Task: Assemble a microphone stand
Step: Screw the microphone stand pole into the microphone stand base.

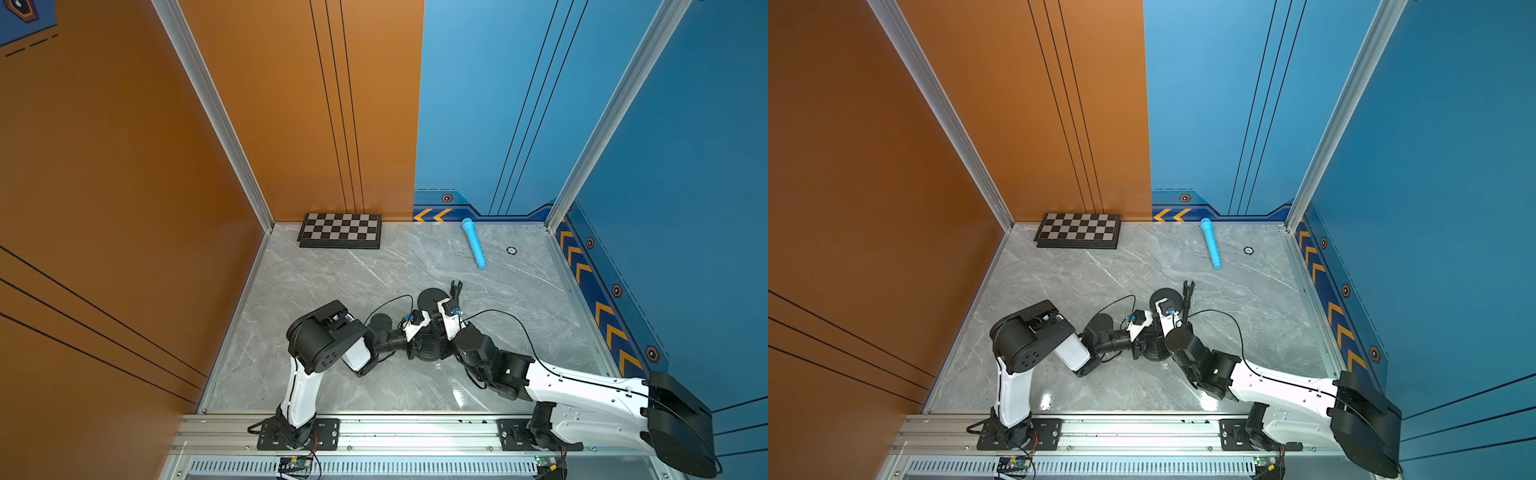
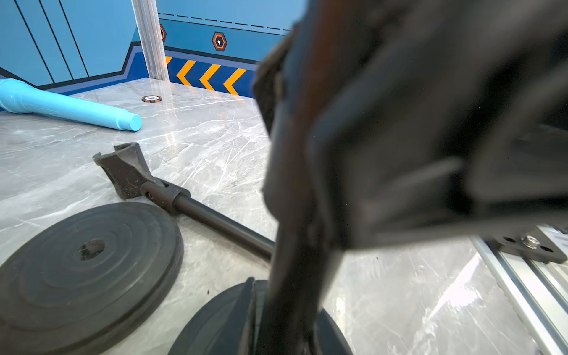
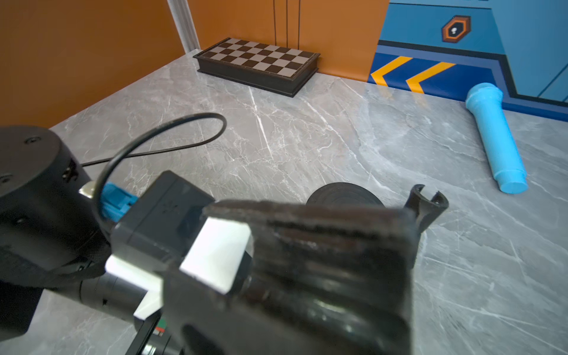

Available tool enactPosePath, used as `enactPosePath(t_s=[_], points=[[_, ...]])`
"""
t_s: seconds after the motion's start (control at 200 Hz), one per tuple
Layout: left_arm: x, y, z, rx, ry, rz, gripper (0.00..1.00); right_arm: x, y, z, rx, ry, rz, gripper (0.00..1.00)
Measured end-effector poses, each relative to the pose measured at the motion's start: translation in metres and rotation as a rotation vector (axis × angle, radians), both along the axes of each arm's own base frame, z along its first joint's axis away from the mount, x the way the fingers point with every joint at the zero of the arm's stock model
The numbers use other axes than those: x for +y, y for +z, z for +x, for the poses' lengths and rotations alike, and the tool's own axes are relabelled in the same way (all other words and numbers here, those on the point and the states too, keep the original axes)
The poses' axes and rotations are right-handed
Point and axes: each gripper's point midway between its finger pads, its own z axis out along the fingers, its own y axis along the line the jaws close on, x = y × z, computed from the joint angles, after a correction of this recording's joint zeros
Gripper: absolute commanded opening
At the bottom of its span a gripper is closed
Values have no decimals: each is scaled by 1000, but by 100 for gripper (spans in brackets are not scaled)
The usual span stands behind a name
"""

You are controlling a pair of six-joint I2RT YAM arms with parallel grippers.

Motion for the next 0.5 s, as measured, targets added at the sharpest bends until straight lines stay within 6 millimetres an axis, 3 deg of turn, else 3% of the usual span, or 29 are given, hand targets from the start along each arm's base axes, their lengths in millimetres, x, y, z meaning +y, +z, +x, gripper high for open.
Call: enactPosePath(t_s=[0.025, 0.2, 0.325, 0.5], points=[[-2, 1, -2, 0, -10, -2, 0, 0, 1, 1, 0, -12, 12, 6], [-2, 0, -3, -11, -15, 2, 0, 3, 0, 0, 1, 45, -32, 38], [0, 0, -2, -17, -17, 3, 0, 4, -1, -8, 25, 205, -95, 40], [-1, -1, -4, -24, -33, 3, 0, -6, 18, -9, 20, 403, -63, 43]])
